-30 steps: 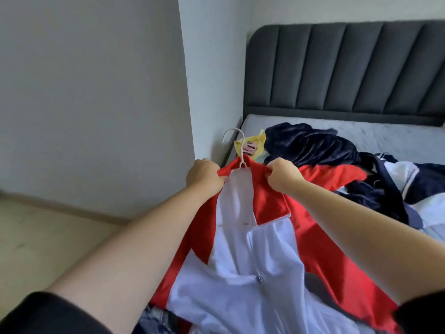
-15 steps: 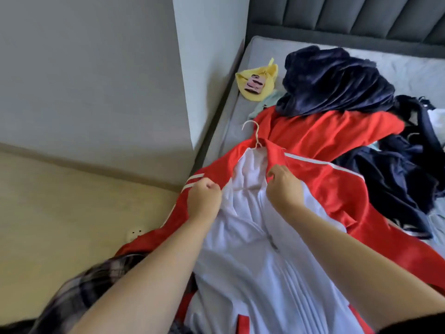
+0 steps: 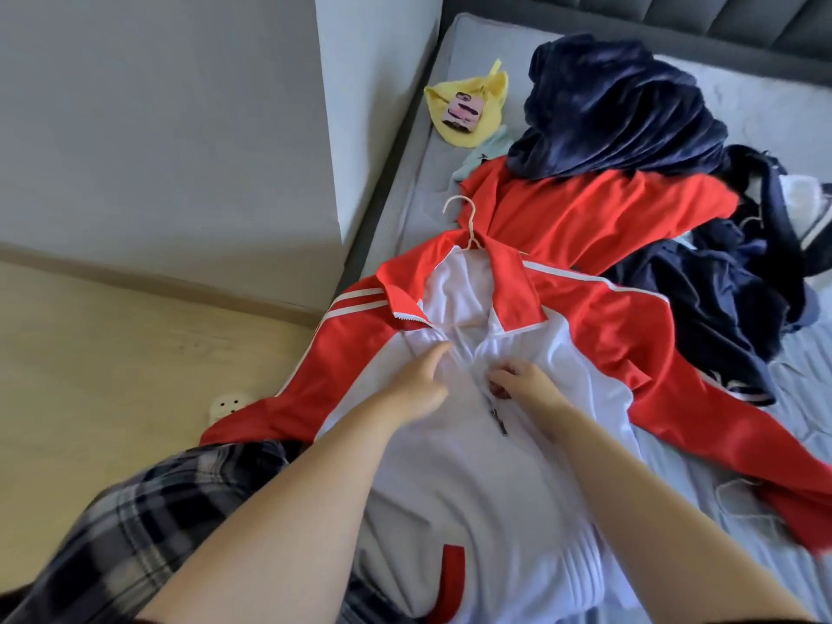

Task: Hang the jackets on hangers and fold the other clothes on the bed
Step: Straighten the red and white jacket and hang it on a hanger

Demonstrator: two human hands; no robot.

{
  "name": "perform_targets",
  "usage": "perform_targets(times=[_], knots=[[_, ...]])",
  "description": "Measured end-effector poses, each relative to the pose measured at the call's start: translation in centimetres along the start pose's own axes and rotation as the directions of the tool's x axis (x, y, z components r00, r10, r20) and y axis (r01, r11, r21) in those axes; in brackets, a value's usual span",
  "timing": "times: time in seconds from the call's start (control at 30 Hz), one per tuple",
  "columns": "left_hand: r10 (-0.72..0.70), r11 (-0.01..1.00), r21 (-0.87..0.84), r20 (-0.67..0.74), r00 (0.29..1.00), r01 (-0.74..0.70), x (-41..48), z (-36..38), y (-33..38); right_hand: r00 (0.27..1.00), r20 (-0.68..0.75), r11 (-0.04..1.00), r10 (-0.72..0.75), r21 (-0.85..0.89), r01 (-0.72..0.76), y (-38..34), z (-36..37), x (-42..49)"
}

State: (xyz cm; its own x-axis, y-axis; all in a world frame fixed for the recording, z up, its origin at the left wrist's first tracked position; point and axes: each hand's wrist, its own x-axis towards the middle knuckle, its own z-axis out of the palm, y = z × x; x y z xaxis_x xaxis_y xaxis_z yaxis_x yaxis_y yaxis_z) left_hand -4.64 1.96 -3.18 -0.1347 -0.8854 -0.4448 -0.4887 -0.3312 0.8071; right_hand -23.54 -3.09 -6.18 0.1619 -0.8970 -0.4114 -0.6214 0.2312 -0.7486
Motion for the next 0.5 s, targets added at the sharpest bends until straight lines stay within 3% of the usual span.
perform_targets(times=[0.1,0.2,0.33,0.5], knots=[[0.138,0.983,0.133,-0.073,0.988,-0.127,-0.4,1.0,-0.6,0.994,0.113,0.95,-0.012,-0.31,0.047,-0.1,-0.9,-0.3],[0.169,0.954,0.269,-0.114,0.979,-0.134,-1.0,1.5,-0.5,0.977,0.213,0.868,0.032,-0.49,0.078,-0.1,-1.6,-0.7],[-0.031,0.886,0.464,0.084,0.996,-0.011,-1.9,2.5,-0.7,0.937,0.333,0.817,0.109,-0.567,0.107,-0.2,-1.7,-1.0],[-0.195,0.774,0.614,0.002,0.981,0.153,-1.7,4.6,-0.1,0.91,0.391,0.816,0.138,-0.565,0.119,-1.0,-2.0,-0.7]])
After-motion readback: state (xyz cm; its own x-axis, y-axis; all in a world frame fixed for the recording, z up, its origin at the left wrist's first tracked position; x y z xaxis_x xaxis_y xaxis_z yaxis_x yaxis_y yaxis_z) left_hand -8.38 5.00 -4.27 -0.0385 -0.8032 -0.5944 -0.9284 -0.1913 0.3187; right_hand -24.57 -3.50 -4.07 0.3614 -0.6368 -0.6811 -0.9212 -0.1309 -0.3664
